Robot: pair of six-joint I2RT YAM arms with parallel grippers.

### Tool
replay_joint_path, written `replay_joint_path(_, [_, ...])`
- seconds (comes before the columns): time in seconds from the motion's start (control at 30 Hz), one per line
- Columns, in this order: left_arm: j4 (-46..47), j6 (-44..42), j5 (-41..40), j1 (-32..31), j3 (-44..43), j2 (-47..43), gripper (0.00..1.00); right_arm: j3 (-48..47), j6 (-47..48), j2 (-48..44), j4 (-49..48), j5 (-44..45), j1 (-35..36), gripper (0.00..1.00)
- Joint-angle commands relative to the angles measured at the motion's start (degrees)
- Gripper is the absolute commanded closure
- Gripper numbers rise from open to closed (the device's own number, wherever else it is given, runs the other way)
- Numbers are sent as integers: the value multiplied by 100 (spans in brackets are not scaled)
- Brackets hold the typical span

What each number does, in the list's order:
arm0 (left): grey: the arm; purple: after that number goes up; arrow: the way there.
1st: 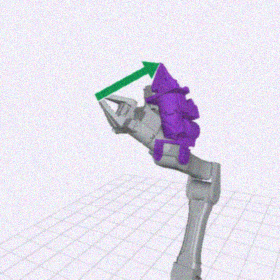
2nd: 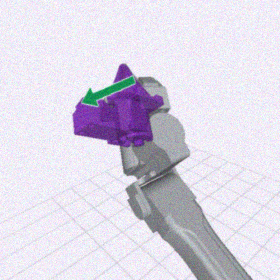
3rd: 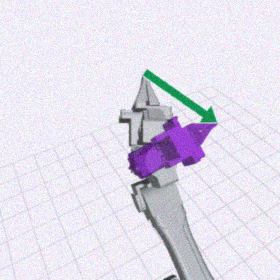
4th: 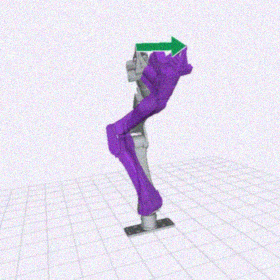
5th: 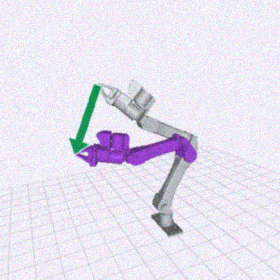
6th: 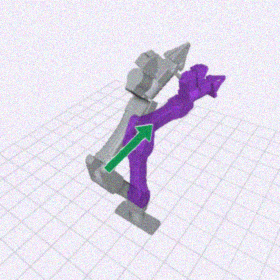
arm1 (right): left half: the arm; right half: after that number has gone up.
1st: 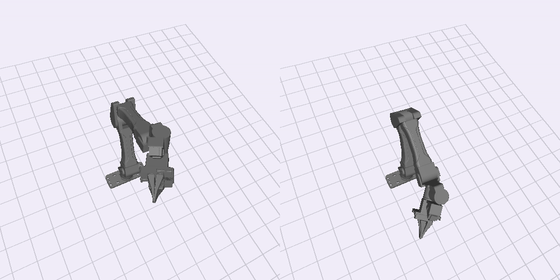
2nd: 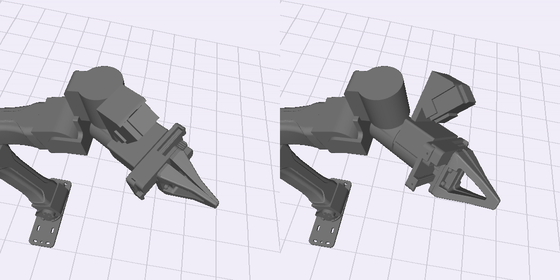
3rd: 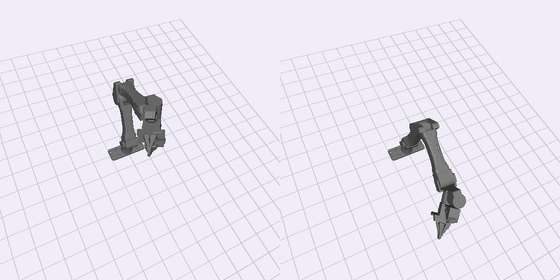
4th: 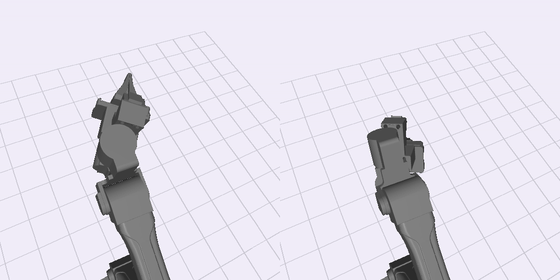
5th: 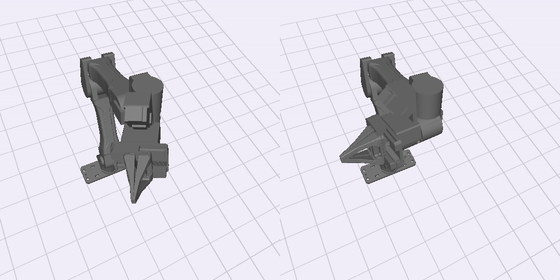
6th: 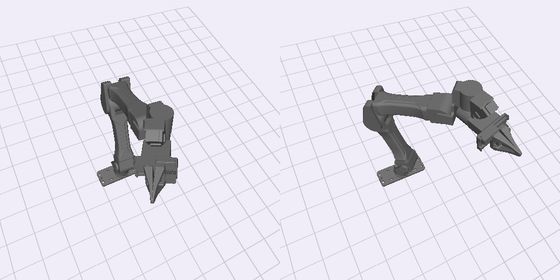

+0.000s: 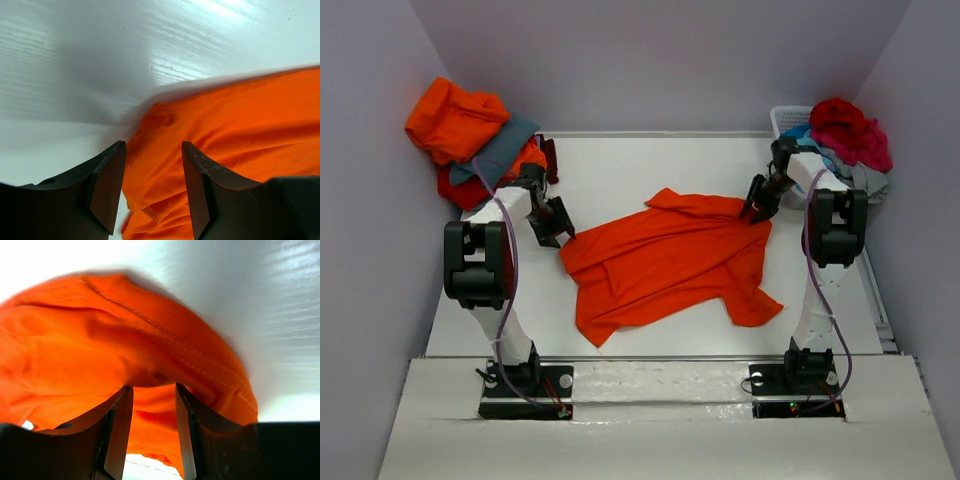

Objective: Fold and stack the t-shirts
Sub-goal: Flatten the tshirt out

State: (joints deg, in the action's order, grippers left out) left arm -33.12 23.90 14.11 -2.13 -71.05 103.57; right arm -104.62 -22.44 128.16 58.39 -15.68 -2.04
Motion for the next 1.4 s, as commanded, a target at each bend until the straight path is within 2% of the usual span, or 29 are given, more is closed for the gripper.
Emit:
replay_joint_path(0.0, [-27, 36, 22, 20, -497, -118, 41, -822, 64, -72, -153, -75, 195, 55])
replay_joint_path(0.37, [17, 45, -5, 20, -261, -100, 43, -1781, -7, 402, 102, -313, 836, 55])
replay_joint_path(0.67, [52, 71, -40, 20, 55, -223, 43, -1570, -24, 789, -73, -532, 1039, 60])
replay_joint_path(1.1, [96, 89, 48, 20, 284, -276, 43, -2062, 2, 1369, -92, -533, 1154, 58])
replay_joint_path(1.2, [87, 62, 48, 20, 284, -267, 43, -2308, -15, 1493, -21, -418, 1154, 63])
replay_joint_path(1.23, [78, 45, 48, 20, 284, -258, 44, -2343, -33, 1562, -12, -409, 1154, 73])
replay_joint_path(1.3, [69, 36, 57, 20, 293, -250, 44, -2493, -77, 1651, 32, -383, 1154, 86])
replay_joint_path(1.37, [69, -8, 74, 20, 293, -241, 49, -2624, -103, 1782, 93, -348, 1154, 91])
